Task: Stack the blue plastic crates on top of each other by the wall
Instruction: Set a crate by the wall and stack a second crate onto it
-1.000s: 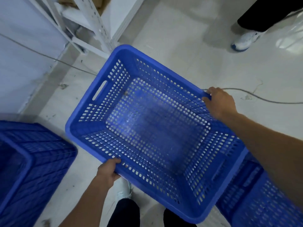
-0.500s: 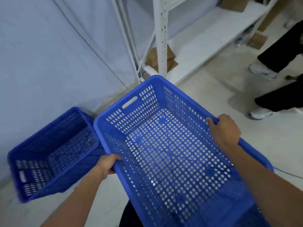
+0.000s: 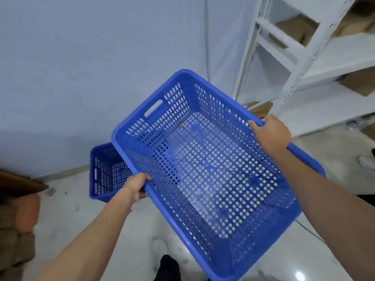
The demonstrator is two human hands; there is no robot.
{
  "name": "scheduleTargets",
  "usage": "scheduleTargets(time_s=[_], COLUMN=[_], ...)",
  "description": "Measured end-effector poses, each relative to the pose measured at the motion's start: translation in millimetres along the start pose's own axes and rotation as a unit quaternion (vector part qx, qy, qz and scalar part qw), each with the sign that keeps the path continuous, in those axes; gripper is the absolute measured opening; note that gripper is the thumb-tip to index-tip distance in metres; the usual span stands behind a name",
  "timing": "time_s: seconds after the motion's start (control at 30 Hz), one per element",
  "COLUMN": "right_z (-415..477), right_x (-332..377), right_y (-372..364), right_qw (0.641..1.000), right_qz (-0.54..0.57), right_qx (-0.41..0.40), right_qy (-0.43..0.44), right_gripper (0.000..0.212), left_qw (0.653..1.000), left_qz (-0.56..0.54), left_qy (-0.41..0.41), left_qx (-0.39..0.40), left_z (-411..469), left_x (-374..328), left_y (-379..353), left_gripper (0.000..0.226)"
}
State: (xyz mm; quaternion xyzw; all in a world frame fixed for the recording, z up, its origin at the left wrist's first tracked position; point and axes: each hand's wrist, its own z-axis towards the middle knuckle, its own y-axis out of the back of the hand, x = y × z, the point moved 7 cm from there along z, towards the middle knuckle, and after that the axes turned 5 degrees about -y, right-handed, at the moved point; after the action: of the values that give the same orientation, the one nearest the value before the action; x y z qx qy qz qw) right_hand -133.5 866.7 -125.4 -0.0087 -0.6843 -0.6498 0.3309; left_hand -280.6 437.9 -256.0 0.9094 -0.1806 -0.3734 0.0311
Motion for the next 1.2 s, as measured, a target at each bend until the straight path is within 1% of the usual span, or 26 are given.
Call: scheduleTargets(time_s=[0.07, 0.2, 0.27, 0.33, 0.37, 0.43, 0.47, 0.53, 0.6, 0.7, 0.77, 0.83, 0.87, 0.9, 0.97, 1.03, 1.17, 1.2], right_z=[-3, -12, -20, -27, -29, -32, -34, -37, -39, -36, -30, -24, -20, -15, -6, 7, 24, 26], right_x=[59, 173, 224, 268, 288, 326, 344, 378, 410, 448, 468, 485, 493, 500, 512, 522, 537, 541], right_y=[0, -19, -31, -43, -51, -66, -76, -96, -119, -162, -196, -229, -244, -260, -292, -322, -380, -394], right_qw=[0.999, 0.996, 0.993, 0.989, 0.987, 0.983, 0.98, 0.974, 0.965, 0.954, 0.945, 0.937, 0.934, 0.931, 0.922, 0.913, 0.885, 0.877], right_qz=[-0.001, 0.006, 0.01, 0.012, 0.016, 0.018, 0.016, 0.013, 0.009, 0.01, 0.012, 0.005, -0.001, -0.008, -0.027, -0.042, -0.092, -0.101], right_qx=[-0.008, -0.003, 0.006, 0.015, 0.02, 0.036, 0.044, 0.061, 0.075, 0.096, 0.114, 0.132, 0.14, 0.148, 0.172, 0.192, 0.229, 0.238], right_qy=[0.033, 0.088, 0.116, 0.144, 0.156, 0.181, 0.195, 0.22, 0.251, 0.286, 0.306, 0.324, 0.33, 0.335, 0.346, 0.359, 0.395, 0.405], right_gripper=[0.055, 0.059, 0.059, 0.057, 0.055, 0.051, 0.05, 0.046, 0.042, 0.037, 0.036, 0.039, 0.041, 0.041, 0.034, 0.028, 0.027, 0.028], left_qw=[1.0, 0.997, 0.993, 0.989, 0.987, 0.982, 0.98, 0.974, 0.967, 0.956, 0.951, 0.947, 0.944, 0.942, 0.937, 0.929, 0.917, 0.913], left_qz=[-0.02, -0.074, -0.105, -0.133, -0.147, -0.168, -0.178, -0.196, -0.212, -0.241, -0.252, -0.261, -0.265, -0.266, -0.267, -0.276, -0.29, -0.293], left_qy=[-0.003, -0.019, -0.029, -0.033, -0.031, -0.02, -0.016, -0.002, 0.015, 0.035, 0.041, 0.045, 0.054, 0.068, 0.095, 0.112, 0.146, 0.153], left_qx=[0.001, -0.024, -0.045, -0.056, -0.062, -0.08, -0.09, -0.113, -0.137, -0.161, -0.174, -0.184, -0.187, -0.192, -0.206, -0.221, -0.234, -0.24], left_z=[3, 9, 17, 30, 36, 37, 37, 43, 53, 67, 79, 91, 98, 105, 121, 141, 165, 168], left_x=[-10, -31, -37, -38, -38, -40, -41, -36, -28, -18, -15, -14, -14, -14, -11, -9, -11, -13], left_y=[42, 120, 158, 190, 204, 223, 231, 244, 258, 271, 275, 276, 275, 274, 270, 265, 246, 242], left_gripper=[0.017, 0.006, 0.006, 0.012, 0.015, 0.007, 0.007, 0.015, 0.016, 0.007, 0.012, 0.007, 0.009, 0.01, 0.008, 0.003, 0.003, 0.007])
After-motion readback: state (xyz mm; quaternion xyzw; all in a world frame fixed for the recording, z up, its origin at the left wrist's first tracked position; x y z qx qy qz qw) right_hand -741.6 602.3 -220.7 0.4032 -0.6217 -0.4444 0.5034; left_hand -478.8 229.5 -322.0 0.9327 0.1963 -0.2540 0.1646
